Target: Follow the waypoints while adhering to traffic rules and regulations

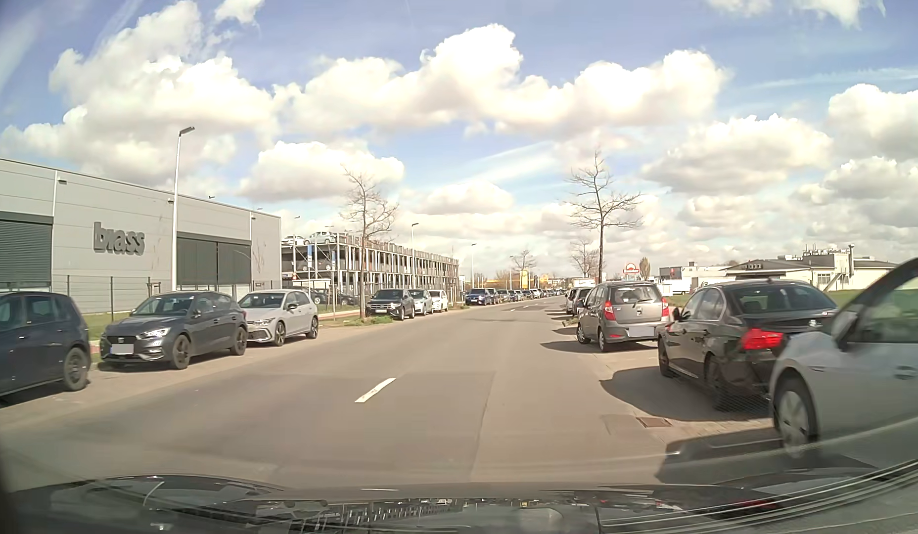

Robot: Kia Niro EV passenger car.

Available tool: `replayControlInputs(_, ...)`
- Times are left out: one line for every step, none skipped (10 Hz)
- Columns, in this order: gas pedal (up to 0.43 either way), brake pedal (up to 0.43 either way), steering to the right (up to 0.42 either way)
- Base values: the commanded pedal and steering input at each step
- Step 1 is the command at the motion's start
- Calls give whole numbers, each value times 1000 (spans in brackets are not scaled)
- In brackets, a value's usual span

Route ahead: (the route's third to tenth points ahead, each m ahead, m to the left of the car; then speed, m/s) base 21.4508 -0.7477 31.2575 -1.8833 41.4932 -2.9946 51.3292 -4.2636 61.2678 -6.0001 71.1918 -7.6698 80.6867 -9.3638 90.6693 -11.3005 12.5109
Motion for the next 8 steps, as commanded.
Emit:
replayControlInputs(0,0,19)
replayControlInputs(0,0,20)
replayControlInputs(0,0,20)
replayControlInputs(20,0,19)
replayControlInputs(20,0,18)
replayControlInputs(20,0,17)
replayControlInputs(28,0,16)
replayControlInputs(28,0,16)
